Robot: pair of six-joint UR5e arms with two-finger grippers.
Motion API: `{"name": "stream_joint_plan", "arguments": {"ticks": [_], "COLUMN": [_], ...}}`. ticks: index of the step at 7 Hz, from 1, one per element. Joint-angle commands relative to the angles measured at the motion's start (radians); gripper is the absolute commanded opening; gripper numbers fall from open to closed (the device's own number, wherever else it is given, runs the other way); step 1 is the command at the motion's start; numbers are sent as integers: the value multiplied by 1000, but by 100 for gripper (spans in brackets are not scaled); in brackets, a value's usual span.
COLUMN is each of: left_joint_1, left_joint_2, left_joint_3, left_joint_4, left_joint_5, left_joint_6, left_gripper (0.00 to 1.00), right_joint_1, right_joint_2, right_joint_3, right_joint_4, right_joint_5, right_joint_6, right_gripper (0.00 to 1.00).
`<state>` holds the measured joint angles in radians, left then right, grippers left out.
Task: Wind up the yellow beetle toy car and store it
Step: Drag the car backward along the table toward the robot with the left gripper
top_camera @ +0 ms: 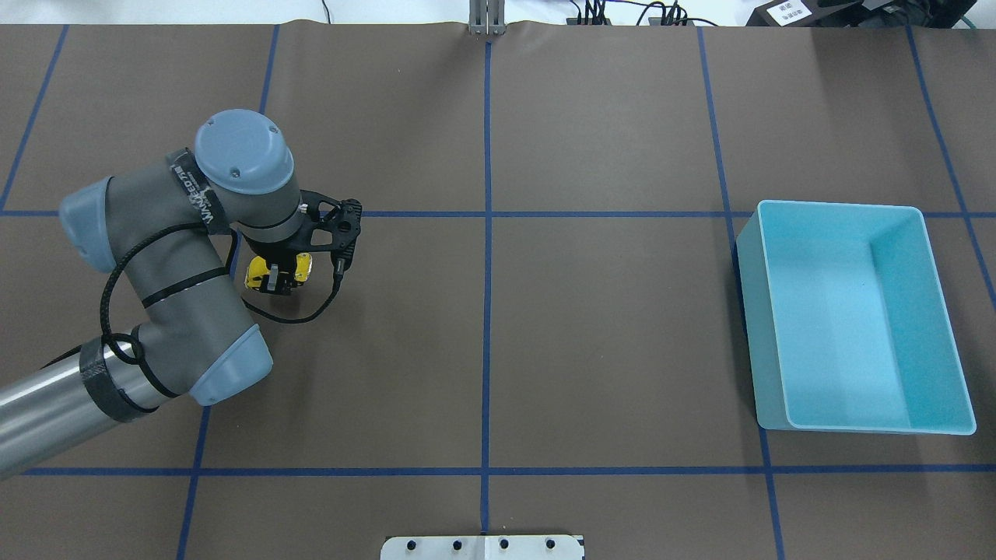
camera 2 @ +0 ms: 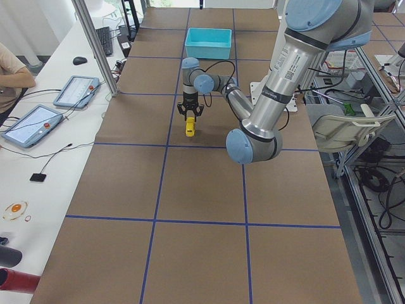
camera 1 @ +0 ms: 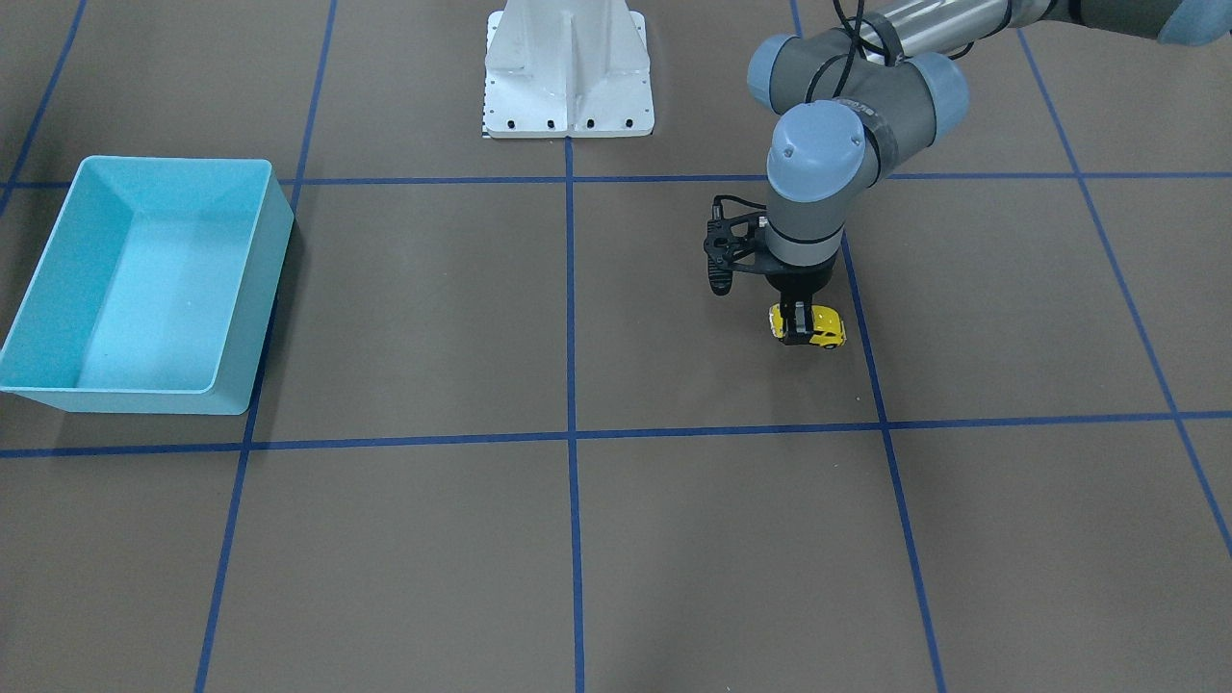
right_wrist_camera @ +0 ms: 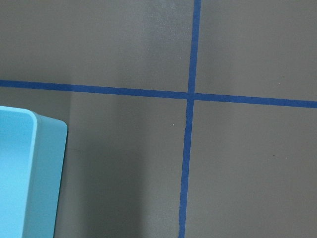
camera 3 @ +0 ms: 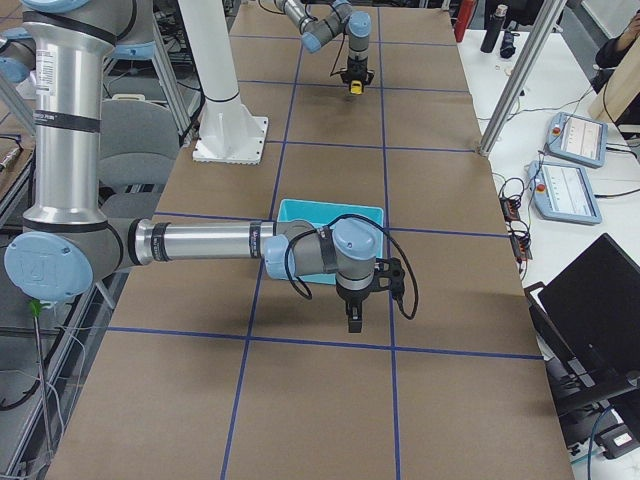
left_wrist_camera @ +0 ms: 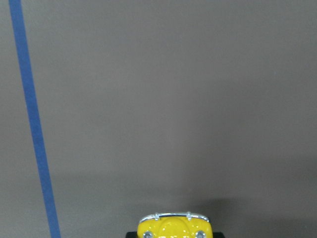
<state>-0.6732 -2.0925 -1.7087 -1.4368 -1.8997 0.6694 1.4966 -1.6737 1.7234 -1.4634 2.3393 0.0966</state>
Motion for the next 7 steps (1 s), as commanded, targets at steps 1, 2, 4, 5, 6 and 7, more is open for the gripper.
{"name": "stream_joint_plan", "arguments": {"ticks": [1,2,4,5,6,7], "left_joint_1": [-6,-6,-6,-6,-6,-5], "left_joint_2": [38,58,101,104,106,98], "left_joint_3": [0,-5,-29,-29,-31,-31], "left_joint_4": [-22,-24,-25,-37,-45,-45], "left_joint_5": [-9,-10,-4,-1,5,37], "left_joint_6": [50,55,53,53,53,47], "left_gripper": [0,0,0,0,0,0], "right_joint_1": [-4,-9,-27,-30,-33,-35], "right_joint_2": [0,0,0,0,0,0], "right_joint_3": [-1,-1,-1,1,1,1], "right_joint_4": [0,0,2,2,0,0], "right_joint_5": [0,0,0,0,3,3], "right_joint_6": [0,0,0,0,0,0], "right_gripper": [100,100,100,100,100,100]}}
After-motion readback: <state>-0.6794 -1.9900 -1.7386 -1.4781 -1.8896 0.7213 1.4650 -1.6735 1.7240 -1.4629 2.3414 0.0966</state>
